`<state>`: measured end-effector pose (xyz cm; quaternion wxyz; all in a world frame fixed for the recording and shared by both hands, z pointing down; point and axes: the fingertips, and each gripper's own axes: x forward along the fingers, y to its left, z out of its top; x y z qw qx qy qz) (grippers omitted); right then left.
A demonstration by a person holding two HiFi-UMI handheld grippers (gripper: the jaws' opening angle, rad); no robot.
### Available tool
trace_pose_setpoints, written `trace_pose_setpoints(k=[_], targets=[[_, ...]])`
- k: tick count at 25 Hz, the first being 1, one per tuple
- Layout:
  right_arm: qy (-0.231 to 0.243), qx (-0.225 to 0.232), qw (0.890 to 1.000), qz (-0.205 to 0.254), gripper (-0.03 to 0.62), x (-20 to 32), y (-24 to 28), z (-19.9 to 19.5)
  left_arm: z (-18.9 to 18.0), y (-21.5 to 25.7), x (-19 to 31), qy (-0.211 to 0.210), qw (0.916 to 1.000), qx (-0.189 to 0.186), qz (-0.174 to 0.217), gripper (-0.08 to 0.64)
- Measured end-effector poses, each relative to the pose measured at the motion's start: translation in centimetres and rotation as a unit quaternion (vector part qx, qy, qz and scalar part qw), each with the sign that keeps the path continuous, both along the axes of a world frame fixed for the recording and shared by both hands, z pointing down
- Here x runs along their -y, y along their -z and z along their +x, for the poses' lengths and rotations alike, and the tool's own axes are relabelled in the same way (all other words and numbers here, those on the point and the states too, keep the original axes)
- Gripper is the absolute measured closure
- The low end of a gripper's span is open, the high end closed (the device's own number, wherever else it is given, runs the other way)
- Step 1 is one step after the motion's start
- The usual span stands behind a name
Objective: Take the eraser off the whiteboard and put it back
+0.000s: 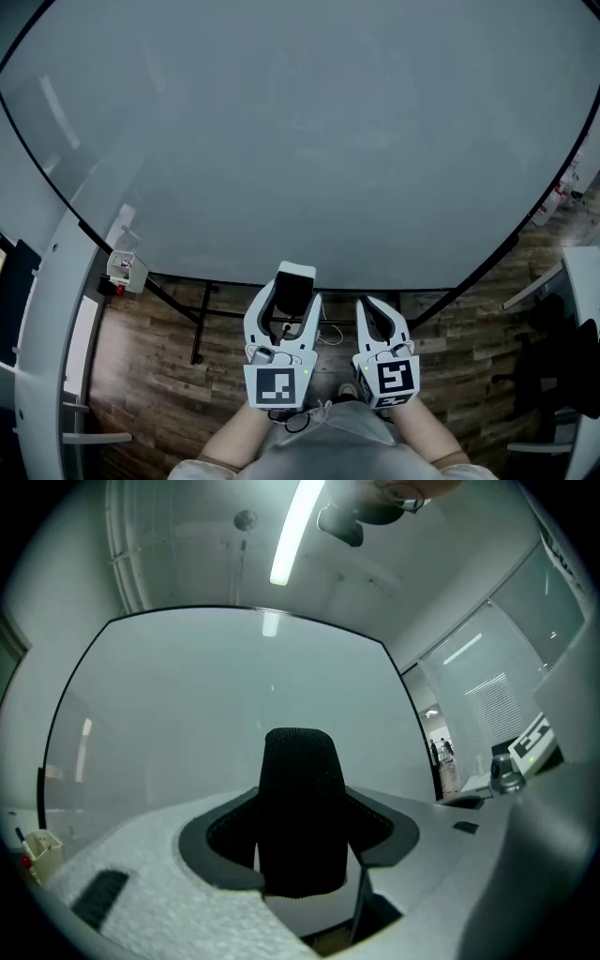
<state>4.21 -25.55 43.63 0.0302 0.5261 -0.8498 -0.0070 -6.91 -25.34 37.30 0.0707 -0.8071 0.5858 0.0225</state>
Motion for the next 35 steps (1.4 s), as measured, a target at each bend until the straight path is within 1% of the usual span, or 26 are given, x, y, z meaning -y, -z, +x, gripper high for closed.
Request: trace_pose_setpoints(k=[2,5,8,13,15,19,25,29,33,35], targets=[[-0.002,0.0,1.0,-0.001,0.566,-0.7,-0.2,-0.4,-0.6,-2.0,-0.6,-0.002,0.9998,0.007,-0.016,0.296],[-0.008,-0.001,1.0,-0.001,0.566,-1.6,-0.4,-0.5,-1.1,-4.0,-1.4,-0.007,0.9993,0.005,-0.035,0.296],[-0.013,0.001,1.0,0.0,0.565,-2.2,-0.2,-0.6,-1.3,-4.4,-1.9,-0.016,0.999,-0.004,-0.042,0.296],[-0.02,0.008,1.0,0.005,0.566,-2.9,0.4,-0.5,-1.2,-4.1,-2.5,-0.023,0.9993,0.008,-0.027,0.296],[-0.022,0.01,1.0,0.008,0.566,-3.2,0.6,-0.6,-1.2,-3.9,-2.7,-0.027,0.9993,0.007,-0.025,0.296],[-0.023,0.014,1.0,0.013,0.566,-3.7,0.8,-0.7,-1.1,-3.5,-3.2,-0.033,0.9991,-0.007,-0.027,0.296],[-0.025,0.015,0.999,0.018,0.566,-4.1,0.9,-0.6,-0.8,-4.5,-3.2,-0.039,0.9984,0.003,-0.04,0.296],[-0.022,0.018,0.999,0.021,0.566,-4.0,1.1,-0.3,-0.5,-4.7,-3.0,-0.039,0.9983,0.006,-0.042,0.296],[-0.023,0.018,0.999,0.027,0.565,-3.7,1.6,0.0,-0.2,-3.2,-1.9,-0.034,0.9987,0.011,-0.036,0.296],[-0.023,0.017,0.999,0.038,0.566,-3.3,2.1,0.1,0.1,-2.0,-1.0,-0.038,0.9988,0.018,-0.023,0.296]])
